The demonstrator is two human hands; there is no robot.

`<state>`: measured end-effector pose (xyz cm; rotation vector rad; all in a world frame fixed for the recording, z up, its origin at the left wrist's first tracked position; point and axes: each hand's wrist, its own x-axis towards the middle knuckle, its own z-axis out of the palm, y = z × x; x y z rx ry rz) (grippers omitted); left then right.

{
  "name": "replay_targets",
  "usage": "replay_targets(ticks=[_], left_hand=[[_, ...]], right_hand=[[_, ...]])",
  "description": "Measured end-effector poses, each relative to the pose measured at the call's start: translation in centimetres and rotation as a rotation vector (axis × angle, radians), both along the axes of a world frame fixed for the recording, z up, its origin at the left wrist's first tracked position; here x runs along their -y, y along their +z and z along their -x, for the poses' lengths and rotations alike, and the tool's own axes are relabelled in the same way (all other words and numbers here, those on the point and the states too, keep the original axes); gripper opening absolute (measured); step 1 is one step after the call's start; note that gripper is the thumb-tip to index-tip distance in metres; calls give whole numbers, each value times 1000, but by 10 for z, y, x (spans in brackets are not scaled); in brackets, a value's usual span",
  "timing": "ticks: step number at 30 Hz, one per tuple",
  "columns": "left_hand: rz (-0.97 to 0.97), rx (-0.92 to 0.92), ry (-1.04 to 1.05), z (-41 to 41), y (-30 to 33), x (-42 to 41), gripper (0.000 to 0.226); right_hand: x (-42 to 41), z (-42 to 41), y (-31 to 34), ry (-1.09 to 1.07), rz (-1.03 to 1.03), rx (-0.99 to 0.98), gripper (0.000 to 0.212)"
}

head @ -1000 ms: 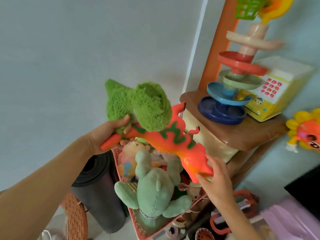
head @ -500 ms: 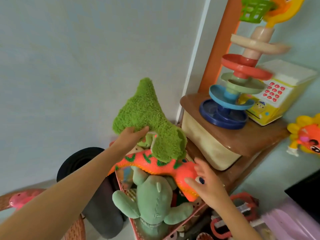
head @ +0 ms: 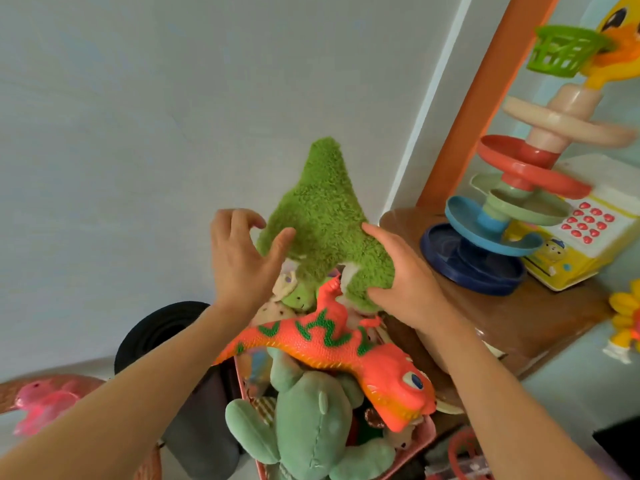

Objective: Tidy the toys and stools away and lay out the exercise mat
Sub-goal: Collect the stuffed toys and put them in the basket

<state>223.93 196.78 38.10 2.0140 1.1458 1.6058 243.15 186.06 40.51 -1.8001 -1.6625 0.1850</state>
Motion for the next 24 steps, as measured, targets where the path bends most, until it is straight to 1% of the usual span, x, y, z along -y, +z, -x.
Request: replay_targets(ticks=[1, 2, 3, 4, 5, 7, 8, 9, 10, 12, 13, 15, 17, 19, 21, 24], left_hand=[[-37, -75, -29, 8, -6, -11, 62], [16, -130, -137, 13, -9, -20, 79], [141, -135, -261, 16, -12, -25, 97], [279, -119, -340, 17, -15, -30, 111], [378, -94, -357, 16, -22, -33, 116], [497, -44, -241, 11, -39, -37, 115], [563, -64, -175, 9, -48, -39, 116], [645, -135, -137, 7, -61, -40, 114], [725, -266, -132, 5, -73, -39, 109], [813, -557, -217, 2, -102, -39, 91], [829, -611, -286, 0, -112, -39, 85], [833, -616, -415, -6, -119, -41, 74], [786, -668, -515, -15, -116, -45, 63], [758, -792, -594, -21, -117, -45, 52], [744, -907, -596, -22, -123, -43, 43], [740, -940, -545, -14, -122, -37, 36]], right_hand=[[-9, -3, 3, 55, 35, 17, 91], [-19, -6, 5, 103, 66, 45, 90], [-30, -8, 5, 138, 74, 85, 89], [-45, -9, 3, 169, 54, 138, 88], [-59, -8, 0, 191, 17, 207, 86], [-82, -2, -7, 146, -10, 357, 76], [-89, 2, -12, 95, 28, 419, 71], [-92, 6, -21, 55, 78, 453, 67], [-89, 9, -30, 39, 103, 439, 65], [-73, 15, -52, 87, 55, 359, 60], [-61, 15, -64, 123, 18, 330, 57], [-38, 12, -86, 144, -33, 296, 53], [-22, 9, -97, 109, -36, 248, 50], [-10, 8, -100, 39, -56, 191, 44], [-1, 7, -96, -41, -73, 155, 43], [10, 7, -88, -94, -65, 105, 46]])
